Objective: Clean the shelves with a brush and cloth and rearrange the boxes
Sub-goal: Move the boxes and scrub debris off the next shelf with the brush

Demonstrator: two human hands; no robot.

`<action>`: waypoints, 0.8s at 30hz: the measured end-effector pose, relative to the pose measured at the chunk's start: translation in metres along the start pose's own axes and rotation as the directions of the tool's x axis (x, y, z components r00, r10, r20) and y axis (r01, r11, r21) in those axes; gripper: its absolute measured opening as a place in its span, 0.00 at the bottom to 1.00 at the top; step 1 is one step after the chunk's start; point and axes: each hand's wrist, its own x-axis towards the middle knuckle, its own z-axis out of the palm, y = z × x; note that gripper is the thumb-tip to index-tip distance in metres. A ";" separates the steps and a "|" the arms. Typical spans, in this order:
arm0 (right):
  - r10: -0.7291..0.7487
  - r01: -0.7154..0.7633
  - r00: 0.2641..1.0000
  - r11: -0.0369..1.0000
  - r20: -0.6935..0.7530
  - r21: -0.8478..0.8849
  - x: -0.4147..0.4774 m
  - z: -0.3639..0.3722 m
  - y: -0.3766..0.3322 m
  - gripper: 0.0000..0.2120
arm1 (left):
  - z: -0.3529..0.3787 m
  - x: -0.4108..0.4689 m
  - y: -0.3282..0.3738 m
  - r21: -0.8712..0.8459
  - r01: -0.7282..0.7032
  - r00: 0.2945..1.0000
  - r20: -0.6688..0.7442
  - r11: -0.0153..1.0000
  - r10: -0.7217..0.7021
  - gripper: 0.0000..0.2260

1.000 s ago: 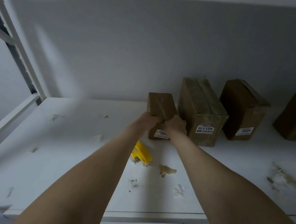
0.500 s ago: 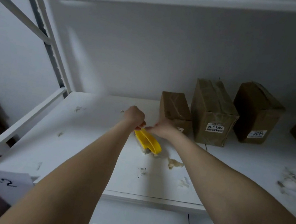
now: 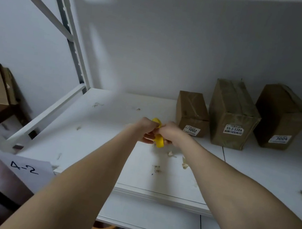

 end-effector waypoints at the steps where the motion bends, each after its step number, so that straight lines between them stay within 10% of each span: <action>1: 0.005 -0.005 1.000 1.000 0.003 0.012 -0.002 0.002 -0.004 0.04 | 0.000 0.000 -0.002 -0.041 -0.003 1.000 -0.005 0.999 0.003 0.09; 24: -0.117 0.114 0.993 0.984 0.015 0.136 0.040 0.124 -0.082 0.09 | -0.193 0.037 -0.092 0.030 0.128 0.801 -0.592 0.991 -0.086 0.09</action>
